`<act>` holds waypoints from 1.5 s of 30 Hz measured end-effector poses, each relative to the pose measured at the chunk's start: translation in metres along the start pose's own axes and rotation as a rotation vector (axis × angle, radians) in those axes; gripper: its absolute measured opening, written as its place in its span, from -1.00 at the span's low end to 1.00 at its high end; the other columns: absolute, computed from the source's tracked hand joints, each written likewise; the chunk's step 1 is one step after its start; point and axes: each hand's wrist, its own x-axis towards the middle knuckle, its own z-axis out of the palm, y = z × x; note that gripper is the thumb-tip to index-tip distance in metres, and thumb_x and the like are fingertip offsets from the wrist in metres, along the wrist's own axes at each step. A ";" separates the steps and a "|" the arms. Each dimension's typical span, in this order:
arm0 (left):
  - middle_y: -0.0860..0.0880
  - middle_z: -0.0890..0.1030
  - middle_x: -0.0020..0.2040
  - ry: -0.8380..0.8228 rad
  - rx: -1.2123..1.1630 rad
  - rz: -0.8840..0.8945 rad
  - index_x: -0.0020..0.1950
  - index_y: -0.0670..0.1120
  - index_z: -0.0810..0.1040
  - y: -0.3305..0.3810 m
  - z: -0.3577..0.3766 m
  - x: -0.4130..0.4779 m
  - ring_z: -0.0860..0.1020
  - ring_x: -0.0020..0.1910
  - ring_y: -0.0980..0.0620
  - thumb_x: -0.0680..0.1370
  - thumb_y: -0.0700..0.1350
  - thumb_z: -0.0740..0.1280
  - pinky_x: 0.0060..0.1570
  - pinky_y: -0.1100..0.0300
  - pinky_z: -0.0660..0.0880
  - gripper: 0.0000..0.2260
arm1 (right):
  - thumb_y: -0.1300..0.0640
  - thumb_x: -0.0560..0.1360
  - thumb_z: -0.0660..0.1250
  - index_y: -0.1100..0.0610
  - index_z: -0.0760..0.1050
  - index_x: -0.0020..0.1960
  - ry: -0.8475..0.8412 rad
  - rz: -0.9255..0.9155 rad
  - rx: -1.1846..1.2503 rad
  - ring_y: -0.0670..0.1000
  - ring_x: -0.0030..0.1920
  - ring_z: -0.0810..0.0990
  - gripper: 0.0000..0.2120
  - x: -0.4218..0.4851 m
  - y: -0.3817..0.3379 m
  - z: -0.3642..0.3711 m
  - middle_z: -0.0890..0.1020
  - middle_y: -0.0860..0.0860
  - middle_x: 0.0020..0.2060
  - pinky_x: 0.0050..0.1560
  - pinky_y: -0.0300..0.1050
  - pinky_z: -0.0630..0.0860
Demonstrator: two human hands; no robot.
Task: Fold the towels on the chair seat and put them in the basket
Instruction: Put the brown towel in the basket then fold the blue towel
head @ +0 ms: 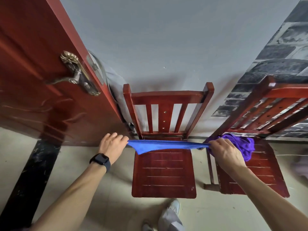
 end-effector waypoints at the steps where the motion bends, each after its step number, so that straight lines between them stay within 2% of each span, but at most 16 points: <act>1: -0.01 0.51 -0.42 0.008 -0.016 -0.006 -0.25 -0.04 0.58 0.001 0.007 -0.003 0.52 -0.37 -0.12 0.51 -0.07 0.24 -0.39 0.07 0.37 -0.81 | 0.20 0.42 0.52 0.09 0.61 -0.01 0.011 0.008 -0.005 0.17 -0.17 0.54 -0.82 -0.001 0.001 0.007 0.57 0.04 -0.19 -0.50 -0.01 0.52; 6: 0.00 0.56 -0.38 -0.057 -0.127 -0.031 -0.18 -0.01 0.65 0.029 0.046 -0.048 0.56 -0.35 -0.12 0.45 -0.08 0.30 -0.35 0.10 0.42 -0.87 | 0.34 0.30 0.54 0.13 0.61 -0.08 -0.048 0.003 0.020 0.21 -0.21 0.52 -0.74 -0.038 0.004 0.066 0.55 0.08 -0.22 -0.43 0.00 0.51; 8: 0.00 0.55 -0.41 -0.175 -0.165 -0.030 -0.24 -0.02 0.63 0.045 0.068 -0.077 0.56 -0.39 -0.11 0.32 -0.14 0.45 -0.38 0.13 0.44 -0.94 | 0.28 0.23 0.62 0.09 0.56 -0.18 -0.155 0.032 0.025 0.20 -0.23 0.51 -0.71 -0.062 0.004 0.100 0.53 0.06 -0.24 -0.37 0.04 0.57; 9: 0.00 0.55 -0.42 -0.271 -0.176 -0.034 -0.26 -0.02 0.62 0.054 0.081 -0.094 0.56 -0.42 -0.11 0.25 -0.18 0.52 -0.39 0.14 0.45 -0.85 | 0.26 0.23 0.63 0.10 0.55 -0.21 -0.200 0.048 0.030 0.21 -0.23 0.52 -0.72 -0.075 0.003 0.118 0.53 0.05 -0.25 -0.36 0.07 0.58; 12: 0.02 0.55 -0.44 -0.508 -0.172 -0.040 -0.30 -0.01 0.60 0.080 0.114 -0.143 0.56 -0.46 -0.08 0.10 -0.24 0.61 -0.41 0.17 0.48 -0.70 | 0.32 0.29 0.58 0.12 0.64 -0.21 -0.279 0.073 0.042 0.24 -0.25 0.58 -0.81 -0.116 -0.011 0.158 0.59 0.08 -0.26 -0.39 0.08 0.59; 15: 0.02 0.53 -0.48 -0.627 -0.197 -0.028 -0.36 0.01 0.57 0.101 0.135 -0.180 0.54 -0.52 -0.06 0.07 -0.23 0.63 -0.45 0.18 0.46 -0.68 | 0.22 0.47 0.45 0.05 0.68 -0.06 -0.456 0.129 0.019 0.19 -0.07 0.61 -0.89 -0.153 -0.024 0.187 0.63 0.07 -0.08 -0.22 0.00 0.56; 17: 0.01 0.55 -0.46 -0.690 -0.222 -0.038 -0.32 0.00 0.59 0.110 0.141 -0.193 0.55 -0.49 -0.08 0.14 -0.20 0.63 -0.44 0.17 0.45 -0.72 | 0.19 0.54 0.36 0.03 0.69 0.01 -0.535 0.157 0.050 0.19 -0.01 0.60 -0.85 -0.174 -0.027 0.205 0.63 0.07 -0.02 -0.12 0.01 0.56; 20: 0.01 0.66 -0.18 -0.751 -0.284 -0.114 -0.07 0.06 0.62 0.114 0.147 -0.196 0.63 -0.17 -0.10 0.50 -0.02 0.42 -0.25 0.11 0.49 -0.96 | 0.18 0.56 0.36 0.07 0.69 -0.01 -0.564 0.274 0.200 0.21 -0.02 0.60 -0.87 -0.187 -0.031 0.216 0.63 0.09 -0.02 -0.08 0.02 0.55; 21: 0.04 0.67 -0.09 -0.777 -0.358 -0.202 0.00 0.08 0.62 0.113 0.148 -0.192 0.62 -0.09 -0.08 0.55 0.02 0.34 -0.20 0.13 0.47 -0.91 | 0.19 0.54 0.40 0.09 0.69 -0.02 -0.549 0.315 0.285 0.21 -0.06 0.62 -0.90 -0.185 -0.030 0.220 0.64 0.09 -0.04 -0.09 -0.01 0.53; 23: 0.11 0.67 -0.09 -0.811 -0.578 -0.452 -0.02 0.10 0.63 0.110 0.154 -0.185 0.62 -0.06 -0.01 0.54 0.04 0.35 -0.22 0.21 0.45 -0.91 | 0.20 0.49 0.46 0.11 0.69 -0.05 -0.518 0.468 0.484 0.11 -0.15 0.63 -0.94 -0.173 -0.030 0.220 0.67 0.06 -0.08 -0.09 -0.09 0.47; 26: 0.12 0.68 -0.26 -0.741 -1.074 -0.904 -0.18 0.04 0.65 0.097 0.176 -0.169 0.63 -0.16 0.09 0.46 -0.05 0.50 -0.19 0.33 0.43 -0.94 | 0.16 0.50 0.44 0.01 0.63 -0.08 -0.525 0.760 0.763 0.03 -0.15 0.59 -0.95 -0.145 -0.025 0.216 0.66 -0.05 -0.21 -0.08 -0.13 0.42; 30: 0.09 0.67 -0.21 -0.677 -1.413 -1.172 -0.10 -0.04 0.67 0.086 0.201 -0.138 0.58 -0.12 0.09 0.46 -0.08 0.51 -0.04 0.15 0.44 -0.92 | 0.18 0.54 0.41 0.06 0.60 -0.06 -0.403 0.879 1.003 0.04 -0.12 0.59 -0.97 -0.106 -0.019 0.231 0.65 -0.05 -0.19 0.01 0.00 0.52; 34: 0.04 0.68 -0.17 -0.570 -1.501 -1.284 -0.06 -0.05 0.68 0.093 0.234 -0.117 0.59 -0.12 0.07 0.46 -0.10 0.51 0.01 0.15 0.48 -0.90 | 0.07 0.55 0.40 0.03 0.59 -0.03 -0.307 0.925 1.007 0.09 -0.03 0.66 -0.96 -0.071 -0.020 0.264 0.69 0.00 -0.11 0.16 0.08 0.57; 38: 0.05 0.66 -0.21 -0.450 -1.486 -1.341 -0.04 -0.05 0.68 0.101 0.264 -0.103 0.57 -0.20 0.11 0.47 -0.11 0.51 -0.13 0.23 0.49 -0.90 | -0.16 0.47 0.36 -0.09 0.59 -0.05 -0.307 0.933 0.946 0.11 -0.08 0.70 -0.83 -0.046 -0.016 0.298 0.72 -0.03 -0.08 0.07 0.13 0.63; 41: 0.08 0.65 -0.26 -0.406 -1.414 -1.347 -0.10 0.00 0.66 0.106 0.282 -0.093 0.55 -0.27 0.14 0.48 -0.09 0.50 -0.24 0.28 0.47 -0.95 | -0.11 0.53 0.33 -0.04 0.60 0.07 -0.313 0.926 0.898 0.08 -0.16 0.69 -0.80 -0.032 -0.014 0.313 0.71 -0.01 -0.03 0.01 0.10 0.65; 45: -0.03 0.66 -0.19 -0.398 -1.378 -1.371 -0.11 -0.02 0.65 0.106 0.300 -0.082 0.56 -0.23 0.04 0.48 -0.08 0.50 -0.21 0.20 0.49 -0.94 | -0.11 0.55 0.31 0.02 0.60 0.10 -0.338 0.924 0.850 0.14 -0.08 0.68 -0.74 -0.023 -0.009 0.328 0.70 0.03 -0.06 0.02 0.06 0.63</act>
